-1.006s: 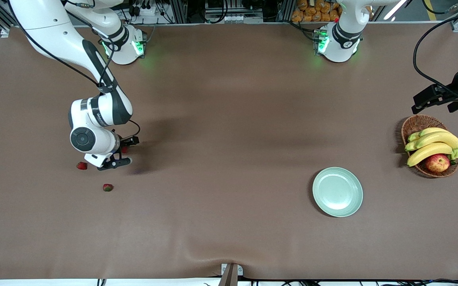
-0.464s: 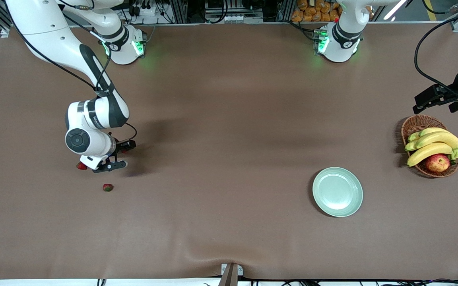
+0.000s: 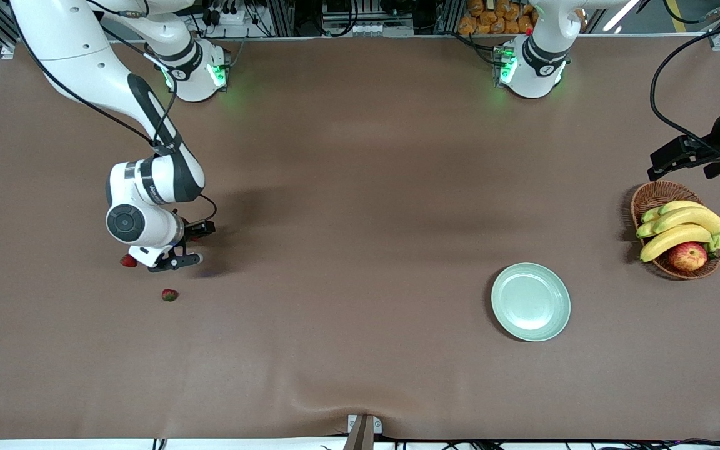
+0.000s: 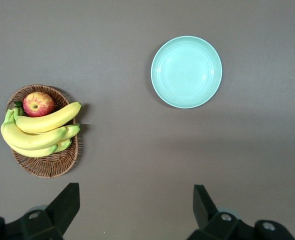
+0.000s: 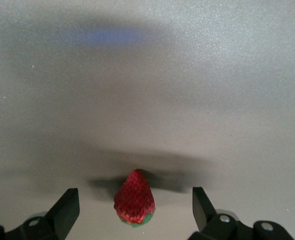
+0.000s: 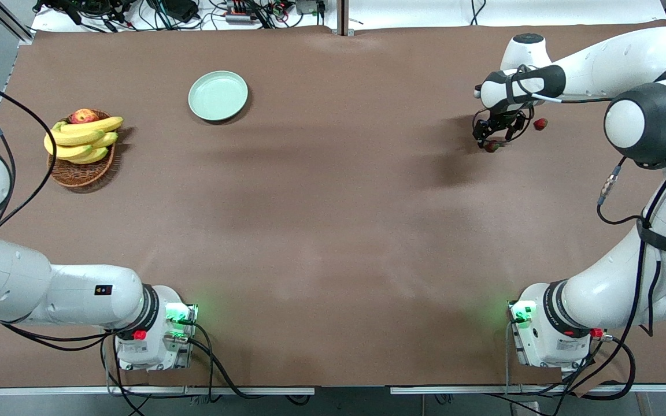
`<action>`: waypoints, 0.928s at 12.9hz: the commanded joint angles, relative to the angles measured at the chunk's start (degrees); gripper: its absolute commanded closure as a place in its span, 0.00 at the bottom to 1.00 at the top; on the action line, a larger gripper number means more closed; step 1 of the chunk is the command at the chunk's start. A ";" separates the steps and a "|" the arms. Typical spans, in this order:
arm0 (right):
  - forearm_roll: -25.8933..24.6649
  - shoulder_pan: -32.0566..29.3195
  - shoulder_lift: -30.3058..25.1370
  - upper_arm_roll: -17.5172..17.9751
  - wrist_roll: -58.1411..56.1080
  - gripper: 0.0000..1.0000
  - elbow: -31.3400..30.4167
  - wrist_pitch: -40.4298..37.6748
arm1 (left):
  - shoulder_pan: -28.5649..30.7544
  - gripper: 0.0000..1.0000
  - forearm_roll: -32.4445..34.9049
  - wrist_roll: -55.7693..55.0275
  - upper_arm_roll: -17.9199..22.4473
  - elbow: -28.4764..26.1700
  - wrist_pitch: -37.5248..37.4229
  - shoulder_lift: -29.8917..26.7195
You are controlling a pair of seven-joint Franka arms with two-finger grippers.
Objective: Collect all strawberries into plate
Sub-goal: 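Lower the right gripper around the strawberry and close it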
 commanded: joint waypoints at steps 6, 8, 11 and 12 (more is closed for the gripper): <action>-1.02 -0.62 -0.15 0.50 0.12 0.00 -0.52 0.51 | 0.44 0.00 -1.49 1.35 -0.01 0.65 -0.99 0.50; -1.02 -0.62 -0.07 0.50 0.21 0.00 -0.52 0.51 | 0.53 0.00 -1.49 1.35 -0.01 0.74 -1.07 0.59; -1.02 -0.71 0.02 0.50 0.21 0.00 -0.52 0.51 | 0.53 0.00 -1.49 1.44 -0.01 0.74 -1.08 0.59; -1.02 -0.71 0.02 0.50 0.21 0.14 -0.52 0.51 | 0.53 0.00 -1.49 1.61 -0.01 0.74 -1.08 0.59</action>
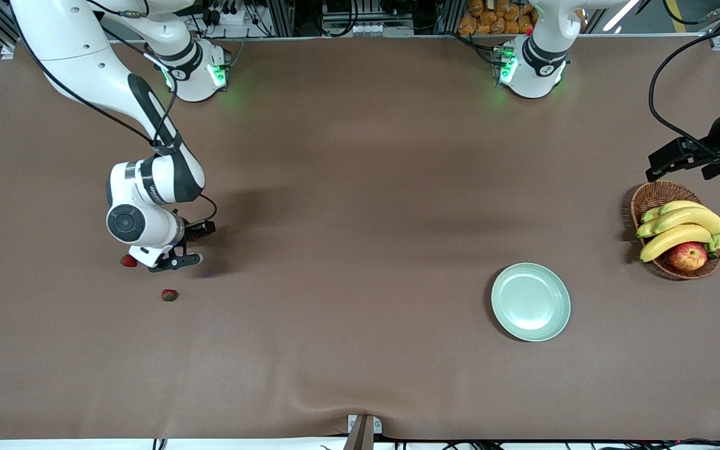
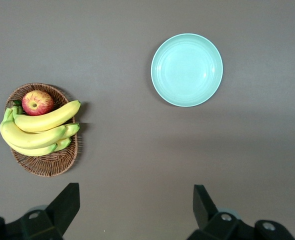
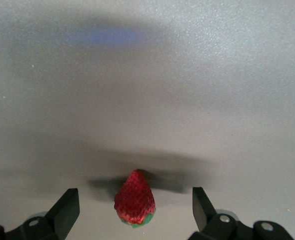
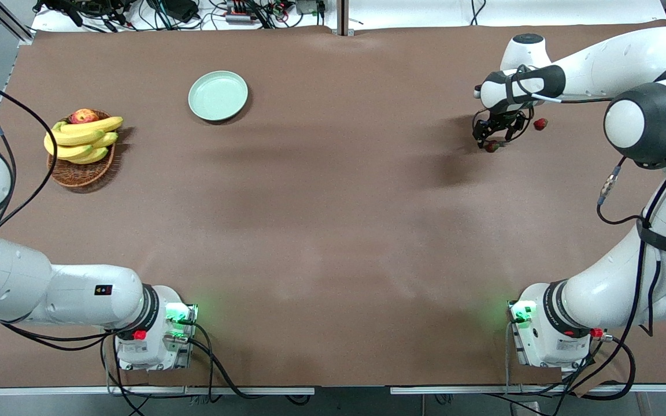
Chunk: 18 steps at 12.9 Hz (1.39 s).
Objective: Collect all strawberries into plate
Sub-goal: 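Lower the right gripper around the strawberry and close it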
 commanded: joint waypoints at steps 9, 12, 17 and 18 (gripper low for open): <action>-1.02 -0.28 0.02 0.48 0.29 1.00 0.27 -0.02 | 0.53 0.00 -1.75 2.15 0.08 0.78 -0.88 0.49; -1.02 2.00 1.08 0.57 -1.11 1.00 4.48 -0.02 | 0.62 0.00 -1.75 2.15 0.08 0.78 -0.88 0.75; 0.21 2.54 0.64 1.09 -4.70 1.00 19.30 -12.63 | 0.53 0.00 -1.75 2.15 0.08 0.79 -0.88 0.75; 1.17 3.06 0.64 1.62 -5.32 1.00 23.87 -15.55 | 0.53 0.00 -1.75 2.15 -0.01 0.78 -0.88 0.84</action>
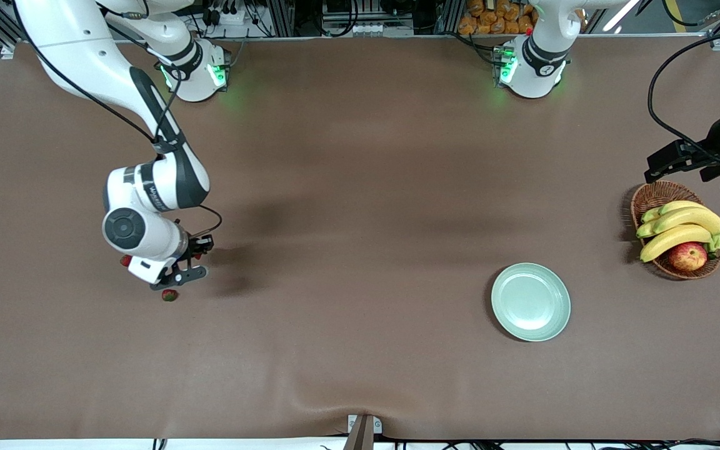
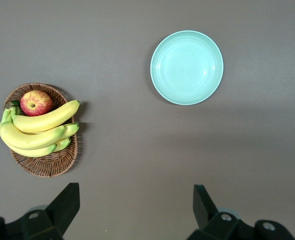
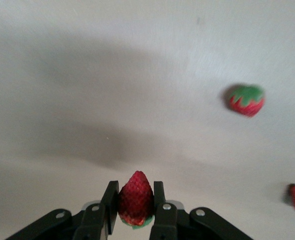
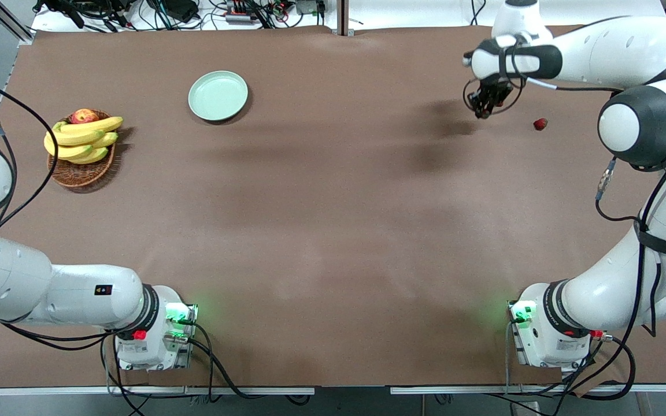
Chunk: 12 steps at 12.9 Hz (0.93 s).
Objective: Collect all strawberries into plate
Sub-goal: 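Lift the strawberry with the right gripper and carry it toward the plate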
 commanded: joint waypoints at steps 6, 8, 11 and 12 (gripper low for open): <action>11.54 9.91 2.83 3.89 -1.56 1.00 13.36 2.70 | 0.47 0.00 -1.63 1.29 0.00 0.85 -0.85 0.78; 12.24 12.11 4.67 3.98 -1.56 1.00 13.63 7.01 | 0.47 0.00 -1.63 1.29 -0.09 0.86 -0.85 0.69; 16.27 16.50 6.09 3.98 -1.56 1.00 14.24 12.38 | 0.47 0.00 -1.63 1.29 -0.09 0.85 -0.85 0.78; 16.90 18.52 6.35 3.98 -1.47 1.00 14.24 13.44 | 0.47 0.00 -1.63 1.29 0.00 0.85 -0.85 0.78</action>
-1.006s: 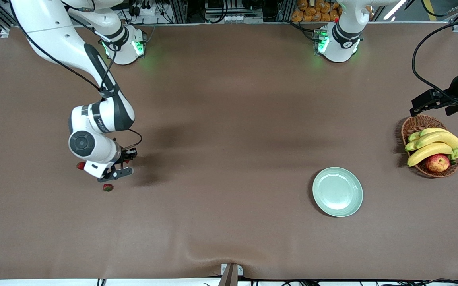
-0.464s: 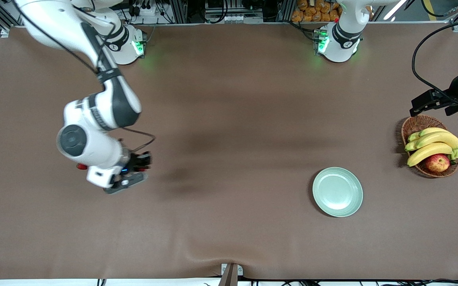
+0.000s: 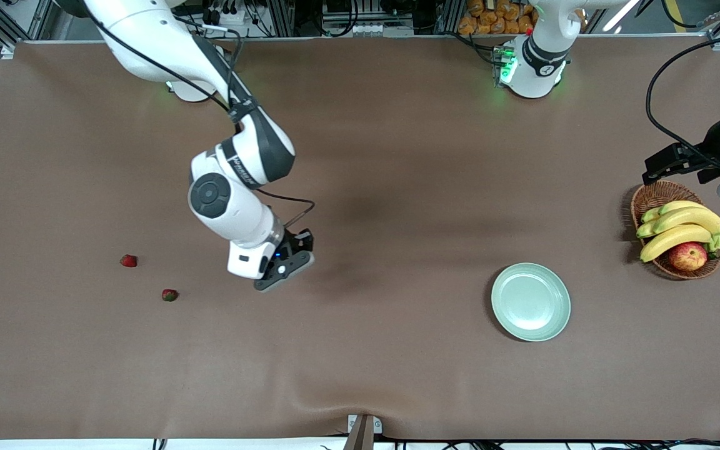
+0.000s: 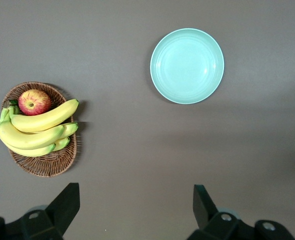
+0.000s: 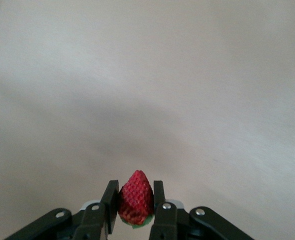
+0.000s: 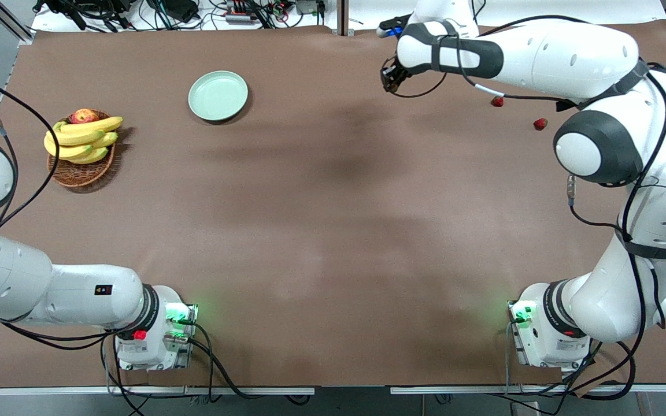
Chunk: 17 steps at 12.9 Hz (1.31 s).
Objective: Collect all strawberries into plate
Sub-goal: 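Lift the strawberry with the right gripper and carry it toward the plate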
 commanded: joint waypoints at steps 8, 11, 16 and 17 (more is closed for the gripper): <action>2.63 21.69 15.41 -0.51 14.12 1.00 3.73 36.22 | 0.54 0.00 -2.74 1.26 0.02 0.86 -0.85 0.66; 2.28 23.19 20.45 -0.86 14.12 1.00 7.43 41.46 | 0.54 0.00 -2.74 1.26 0.02 0.77 -0.85 0.66; 1.75 23.46 23.88 -1.04 13.42 0.83 8.67 46.73 | 0.36 0.00 -2.83 1.26 0.02 0.77 -0.85 1.10; 1.75 23.46 23.88 -1.12 13.42 0.33 8.67 46.73 | 0.45 0.00 -2.83 1.26 0.02 0.86 -0.85 1.10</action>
